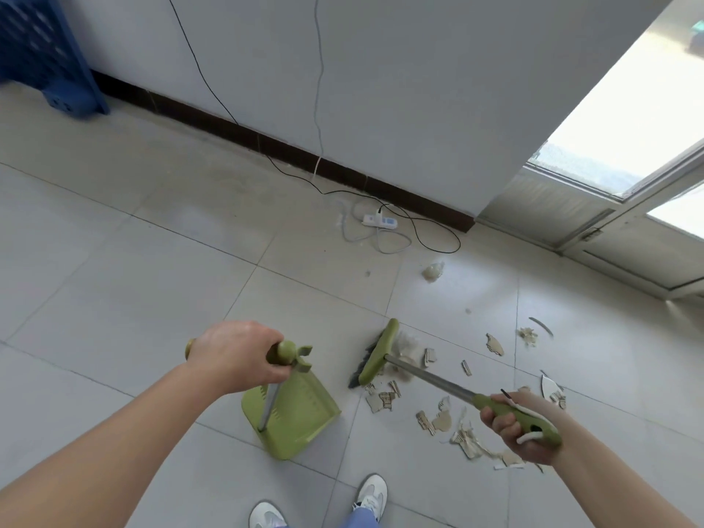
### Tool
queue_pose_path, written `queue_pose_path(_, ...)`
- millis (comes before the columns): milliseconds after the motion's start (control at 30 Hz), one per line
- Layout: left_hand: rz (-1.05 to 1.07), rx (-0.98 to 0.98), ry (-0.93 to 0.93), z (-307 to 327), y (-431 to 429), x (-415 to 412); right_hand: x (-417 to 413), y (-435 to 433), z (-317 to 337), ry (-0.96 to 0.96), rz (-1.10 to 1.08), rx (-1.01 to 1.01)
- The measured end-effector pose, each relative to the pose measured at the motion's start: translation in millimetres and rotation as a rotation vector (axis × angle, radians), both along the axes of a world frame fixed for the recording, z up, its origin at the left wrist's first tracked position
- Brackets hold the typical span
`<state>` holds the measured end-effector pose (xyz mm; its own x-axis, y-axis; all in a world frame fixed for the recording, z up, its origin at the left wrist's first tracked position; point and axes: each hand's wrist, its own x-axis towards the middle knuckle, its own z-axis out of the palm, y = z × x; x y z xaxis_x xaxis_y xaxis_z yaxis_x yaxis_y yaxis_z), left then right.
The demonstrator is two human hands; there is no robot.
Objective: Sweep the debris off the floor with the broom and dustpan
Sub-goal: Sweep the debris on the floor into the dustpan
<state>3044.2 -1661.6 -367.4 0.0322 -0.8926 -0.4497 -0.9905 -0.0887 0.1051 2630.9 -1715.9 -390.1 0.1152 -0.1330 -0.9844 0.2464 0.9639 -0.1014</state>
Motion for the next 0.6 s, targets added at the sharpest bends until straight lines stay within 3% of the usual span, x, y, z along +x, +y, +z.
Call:
queue_pose_path(233, -0.041, -0.026, -0.032, 5.8, -11.9, -12.0, -16.0, 8.2, 7.8, 0.073, 0.058, -0.008)
queue_pose_path(600, -0.098, -0.079, -0.019, 14.5, -34.2, -16.0, -5.2, -0.9, 20.6, -0.006, 0.018, -0.065)
